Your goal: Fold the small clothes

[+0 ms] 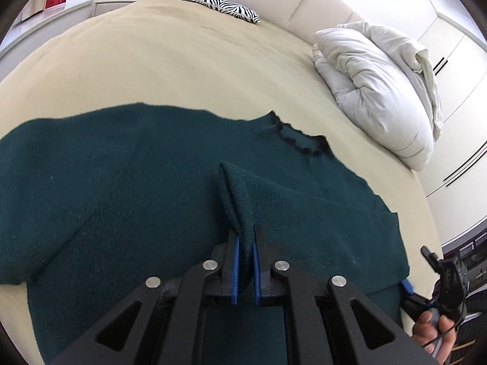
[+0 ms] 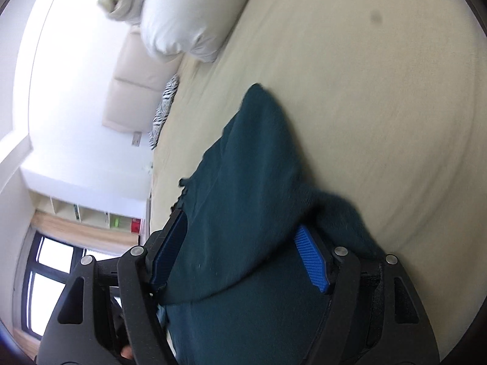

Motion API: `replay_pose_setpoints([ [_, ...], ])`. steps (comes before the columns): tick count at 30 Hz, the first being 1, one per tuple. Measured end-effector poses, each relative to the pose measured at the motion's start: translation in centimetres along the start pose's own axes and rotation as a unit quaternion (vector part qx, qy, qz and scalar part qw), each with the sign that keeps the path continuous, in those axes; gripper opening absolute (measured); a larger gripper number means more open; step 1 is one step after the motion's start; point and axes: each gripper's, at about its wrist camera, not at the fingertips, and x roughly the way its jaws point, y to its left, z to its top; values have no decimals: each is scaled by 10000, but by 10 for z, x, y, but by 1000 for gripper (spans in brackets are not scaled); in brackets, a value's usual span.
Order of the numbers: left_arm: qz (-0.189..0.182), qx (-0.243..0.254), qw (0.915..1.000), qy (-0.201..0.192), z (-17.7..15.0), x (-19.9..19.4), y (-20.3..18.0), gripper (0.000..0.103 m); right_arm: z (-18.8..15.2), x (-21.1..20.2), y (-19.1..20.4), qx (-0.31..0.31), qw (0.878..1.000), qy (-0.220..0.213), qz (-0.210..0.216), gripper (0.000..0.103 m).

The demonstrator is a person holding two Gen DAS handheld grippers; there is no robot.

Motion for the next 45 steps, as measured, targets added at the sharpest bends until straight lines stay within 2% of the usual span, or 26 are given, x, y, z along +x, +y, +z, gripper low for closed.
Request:
replay_pose_setpoints([
  [2,15,11,10000,-26,-2,4,0,8,9,-4,-7,221,9996,-167,41,65],
  [3,17,11,10000,-41,-3,6,0,8,13,-8,-13,334,9990,-275,67,59],
  [5,15,7,10000,-63,-7,7,1,8,17,-10,-29,668,9972,-287,167,36],
  [8,-23,-4,10000,-90,-11,6,3,8,17,-12,-49,863,9948,-374,392,21],
  [9,-34,10,9999,-96,-11,5,3,8,16,-13,-54,873,9942,-419,476,19],
  [13,-83,18,9999,-96,-14,3,5,9,15,-17,-55,812,9941,-464,555,21],
  [16,-134,5,9998,-119,-16,5,8,10,9,-20,-36,536,9975,-208,415,27],
  [18,-155,10,9997,-170,-19,6,9,10,6,-35,-13,13,9995,-316,46,30],
  [19,-159,14,9997,-185,-20,6,9,10,8,-44,-1,-293,9984,-447,-205,36],
  [20,-170,10,9997,-198,-21,6,9,10,12,-51,10,-575,9953,-624,-473,44],
  [22,-198,-4,9996,-218,-22,7,11,11,25,-49,28,-1000,9890,-808,-731,47],
  [24,-235,-17,9995,-222,-22,8,13,11,40,-31,41,-1325,9852,-611,-899,47],
  [28,-277,-22,9993,-233,-23,11,15,12,66,23,60,-1963,9687,-216,-1506,47],
  [30,-295,-30,9993,-231,-23,11,16,12,75,54,56,-2128,9568,64,-1979,40],
  [32,-310,-31,9992,-238,-23,11,16,12,79,66,51,-2254,9490,63,-2203,14],
  [33,-317,-37,9992,-241,-23,11,16,12,79,67,53,-2421,9423,22,-2311,9],
  [37,-315,-38,9991,-285,-25,10,15,12,79,63,56,-2662,9315,-112,-2475,3],
  [41,-340,-15,9988,-341,-27,12,16,12,77,64,51,-2767,9259,-249,-2561,2],
  [43,-388,-63,9987,-335,-27,12,18,12,75,69,42,-2969,9183,-266,-2606,2],
  [45,-420,-79,9985,-346,-26,11,19,12,79,66,42,-2866,9231,-233,-2553,2],
])
